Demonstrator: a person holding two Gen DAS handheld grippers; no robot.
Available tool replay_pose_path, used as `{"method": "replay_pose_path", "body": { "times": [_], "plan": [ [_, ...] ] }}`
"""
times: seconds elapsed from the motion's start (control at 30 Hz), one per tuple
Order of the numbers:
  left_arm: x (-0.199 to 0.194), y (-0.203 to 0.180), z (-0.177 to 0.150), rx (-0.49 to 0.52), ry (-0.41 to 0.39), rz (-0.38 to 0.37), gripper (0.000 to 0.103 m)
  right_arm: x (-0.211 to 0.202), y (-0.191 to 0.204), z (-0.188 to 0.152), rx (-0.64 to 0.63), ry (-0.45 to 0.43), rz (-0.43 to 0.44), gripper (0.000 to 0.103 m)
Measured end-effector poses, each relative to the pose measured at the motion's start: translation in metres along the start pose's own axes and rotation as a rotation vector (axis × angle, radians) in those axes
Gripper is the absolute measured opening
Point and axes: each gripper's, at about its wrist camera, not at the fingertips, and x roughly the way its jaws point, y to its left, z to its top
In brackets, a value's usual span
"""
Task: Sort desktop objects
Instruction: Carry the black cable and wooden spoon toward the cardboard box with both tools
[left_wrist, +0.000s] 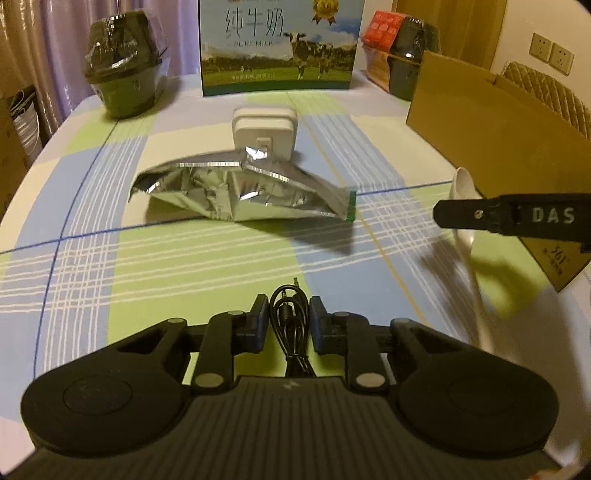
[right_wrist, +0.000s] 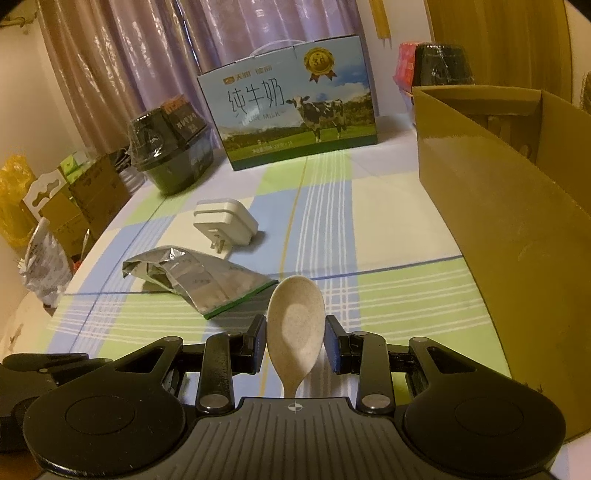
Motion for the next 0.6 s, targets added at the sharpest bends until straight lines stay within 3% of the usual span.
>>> {"method": "replay_pose_path", "body": {
  "times": [0.6],
  "plan": [
    [-0.04,-0.004,0.021,-0.044,-0.1,-0.055,0.018,-0.015,0.003,0.005,0.014,-0.05,0.018,0.03]
  ]
}}
